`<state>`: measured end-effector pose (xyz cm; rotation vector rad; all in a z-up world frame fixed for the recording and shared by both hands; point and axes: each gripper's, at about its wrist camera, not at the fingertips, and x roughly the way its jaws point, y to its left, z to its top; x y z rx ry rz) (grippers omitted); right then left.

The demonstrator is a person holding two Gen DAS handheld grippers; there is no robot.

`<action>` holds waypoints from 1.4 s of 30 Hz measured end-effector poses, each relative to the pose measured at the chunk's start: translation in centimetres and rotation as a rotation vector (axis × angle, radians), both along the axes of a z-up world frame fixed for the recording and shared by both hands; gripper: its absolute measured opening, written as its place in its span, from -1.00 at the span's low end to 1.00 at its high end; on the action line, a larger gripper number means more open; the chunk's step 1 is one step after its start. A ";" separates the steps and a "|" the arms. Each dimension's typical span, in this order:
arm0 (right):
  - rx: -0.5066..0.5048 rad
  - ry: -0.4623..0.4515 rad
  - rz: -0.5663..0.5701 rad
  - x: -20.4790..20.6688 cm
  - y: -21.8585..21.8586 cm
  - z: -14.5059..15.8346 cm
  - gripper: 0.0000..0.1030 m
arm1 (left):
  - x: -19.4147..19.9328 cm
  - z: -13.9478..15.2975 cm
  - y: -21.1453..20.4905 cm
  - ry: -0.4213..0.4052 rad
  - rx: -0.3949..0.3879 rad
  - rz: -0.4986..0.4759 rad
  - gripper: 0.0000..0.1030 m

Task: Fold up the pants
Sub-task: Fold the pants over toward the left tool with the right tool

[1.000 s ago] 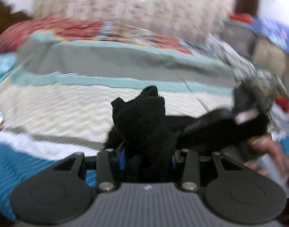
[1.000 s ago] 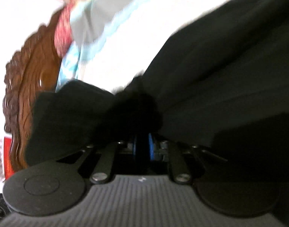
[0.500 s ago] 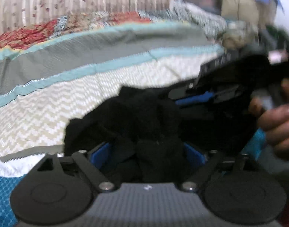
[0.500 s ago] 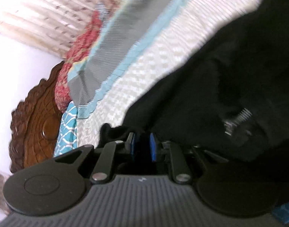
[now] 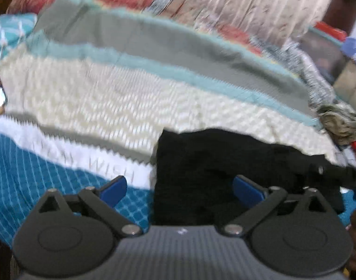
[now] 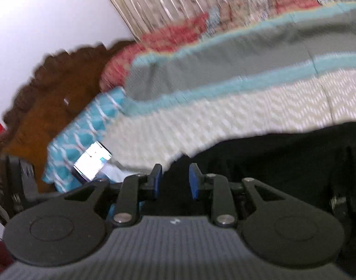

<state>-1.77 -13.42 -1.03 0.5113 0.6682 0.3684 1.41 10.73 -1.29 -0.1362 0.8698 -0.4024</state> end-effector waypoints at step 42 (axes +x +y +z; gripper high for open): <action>0.209 0.252 -0.239 -2.9 -7.3 -5.8 0.05 | 3.1 -3.9 -4.1 0.171 0.096 -0.023 0.97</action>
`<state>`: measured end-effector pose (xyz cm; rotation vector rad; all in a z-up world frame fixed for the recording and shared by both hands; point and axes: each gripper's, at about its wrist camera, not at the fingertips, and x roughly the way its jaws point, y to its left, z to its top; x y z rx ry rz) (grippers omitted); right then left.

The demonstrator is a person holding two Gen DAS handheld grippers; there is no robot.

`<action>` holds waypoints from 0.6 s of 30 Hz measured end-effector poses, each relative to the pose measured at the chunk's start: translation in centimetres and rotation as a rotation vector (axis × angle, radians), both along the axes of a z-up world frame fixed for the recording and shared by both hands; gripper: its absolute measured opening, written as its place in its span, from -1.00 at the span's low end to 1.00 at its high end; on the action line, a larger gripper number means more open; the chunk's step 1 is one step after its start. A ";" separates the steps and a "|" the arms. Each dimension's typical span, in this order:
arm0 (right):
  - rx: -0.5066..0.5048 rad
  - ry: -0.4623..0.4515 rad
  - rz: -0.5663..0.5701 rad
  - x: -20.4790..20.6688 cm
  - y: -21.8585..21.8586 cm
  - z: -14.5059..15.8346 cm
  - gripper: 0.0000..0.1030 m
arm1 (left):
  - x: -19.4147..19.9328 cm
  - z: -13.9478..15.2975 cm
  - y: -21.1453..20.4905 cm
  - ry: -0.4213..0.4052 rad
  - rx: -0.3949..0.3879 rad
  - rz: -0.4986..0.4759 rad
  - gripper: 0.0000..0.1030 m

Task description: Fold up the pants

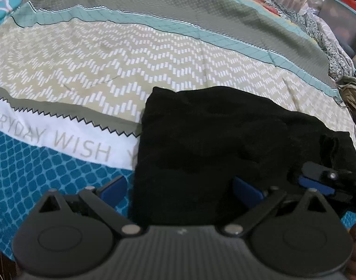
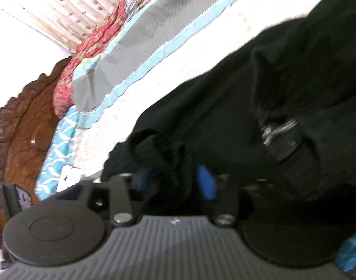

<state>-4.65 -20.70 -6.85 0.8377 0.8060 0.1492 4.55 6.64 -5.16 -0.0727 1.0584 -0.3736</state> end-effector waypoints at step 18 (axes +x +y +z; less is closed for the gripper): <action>-0.182 -0.059 0.157 2.1 5.1 1.6 -0.44 | 1.4 5.1 2.0 -0.133 -0.249 0.005 -0.76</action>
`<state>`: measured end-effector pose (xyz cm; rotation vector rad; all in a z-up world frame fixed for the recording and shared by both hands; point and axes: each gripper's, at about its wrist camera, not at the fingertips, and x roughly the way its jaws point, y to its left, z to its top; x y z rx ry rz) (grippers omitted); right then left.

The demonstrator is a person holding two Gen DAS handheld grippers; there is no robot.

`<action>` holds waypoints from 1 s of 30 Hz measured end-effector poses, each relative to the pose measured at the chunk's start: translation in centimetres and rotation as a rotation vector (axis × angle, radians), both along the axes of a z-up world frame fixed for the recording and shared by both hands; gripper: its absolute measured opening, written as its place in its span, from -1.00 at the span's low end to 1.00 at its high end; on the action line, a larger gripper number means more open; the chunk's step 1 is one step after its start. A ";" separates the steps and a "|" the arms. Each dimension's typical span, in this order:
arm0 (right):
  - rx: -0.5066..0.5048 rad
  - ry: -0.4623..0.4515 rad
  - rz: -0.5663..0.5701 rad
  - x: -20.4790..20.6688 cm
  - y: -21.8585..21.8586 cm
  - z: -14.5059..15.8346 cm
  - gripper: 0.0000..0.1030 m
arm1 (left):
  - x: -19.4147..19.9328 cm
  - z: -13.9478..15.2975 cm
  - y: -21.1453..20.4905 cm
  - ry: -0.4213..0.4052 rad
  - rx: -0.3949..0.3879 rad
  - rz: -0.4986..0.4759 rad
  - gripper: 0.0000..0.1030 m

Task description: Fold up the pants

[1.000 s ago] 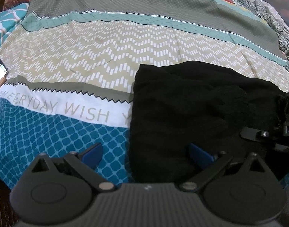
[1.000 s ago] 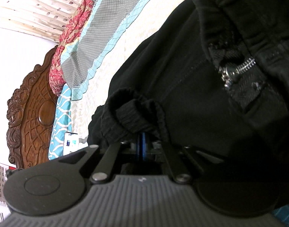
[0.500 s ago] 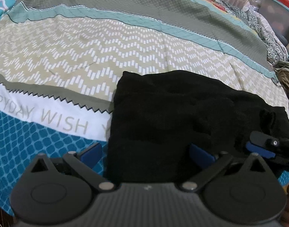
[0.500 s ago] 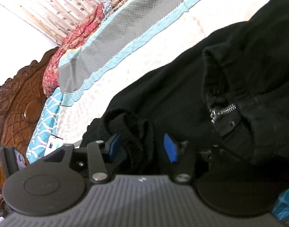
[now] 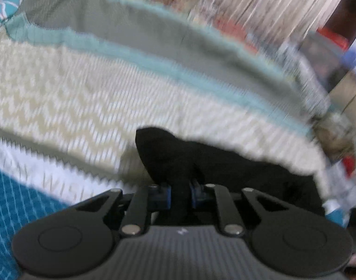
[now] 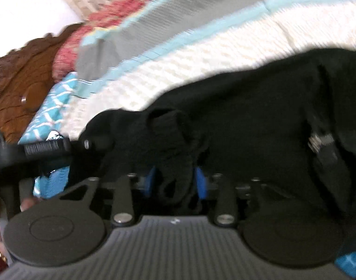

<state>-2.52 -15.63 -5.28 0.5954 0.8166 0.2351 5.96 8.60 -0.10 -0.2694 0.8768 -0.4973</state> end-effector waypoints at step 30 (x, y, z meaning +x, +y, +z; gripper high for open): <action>-0.009 0.093 -0.034 6.4 2.9 -3.2 -0.05 | 4.2 -5.0 -0.2 0.013 0.433 0.158 0.01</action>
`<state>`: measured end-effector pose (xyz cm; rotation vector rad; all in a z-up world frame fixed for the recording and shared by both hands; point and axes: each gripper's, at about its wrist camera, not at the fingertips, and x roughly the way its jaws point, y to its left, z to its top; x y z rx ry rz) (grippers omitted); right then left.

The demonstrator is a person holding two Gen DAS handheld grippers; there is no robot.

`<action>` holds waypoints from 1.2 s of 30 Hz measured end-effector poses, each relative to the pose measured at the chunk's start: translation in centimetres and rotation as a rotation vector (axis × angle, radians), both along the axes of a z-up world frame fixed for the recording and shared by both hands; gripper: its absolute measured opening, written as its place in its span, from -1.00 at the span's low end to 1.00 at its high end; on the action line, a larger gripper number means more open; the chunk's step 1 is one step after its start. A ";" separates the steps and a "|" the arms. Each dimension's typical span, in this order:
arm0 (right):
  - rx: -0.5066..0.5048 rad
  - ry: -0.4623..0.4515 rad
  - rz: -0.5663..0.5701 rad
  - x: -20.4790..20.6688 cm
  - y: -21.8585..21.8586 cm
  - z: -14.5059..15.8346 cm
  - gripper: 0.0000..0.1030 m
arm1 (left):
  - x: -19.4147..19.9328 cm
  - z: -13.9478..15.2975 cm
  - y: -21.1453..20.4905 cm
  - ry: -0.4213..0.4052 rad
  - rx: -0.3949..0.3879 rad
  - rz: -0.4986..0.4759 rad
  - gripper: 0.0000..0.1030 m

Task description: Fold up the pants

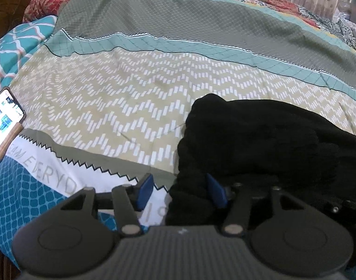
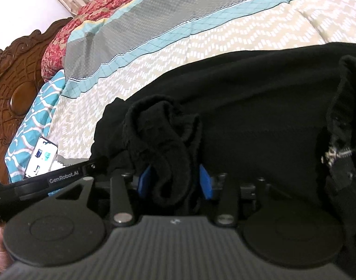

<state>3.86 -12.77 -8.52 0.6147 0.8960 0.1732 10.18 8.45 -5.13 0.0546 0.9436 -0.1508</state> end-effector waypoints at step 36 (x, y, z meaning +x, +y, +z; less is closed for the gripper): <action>-0.067 -0.044 0.012 -0.8 -0.4 1.4 -0.20 | -0.6 0.2 1.5 0.031 -0.047 0.011 0.69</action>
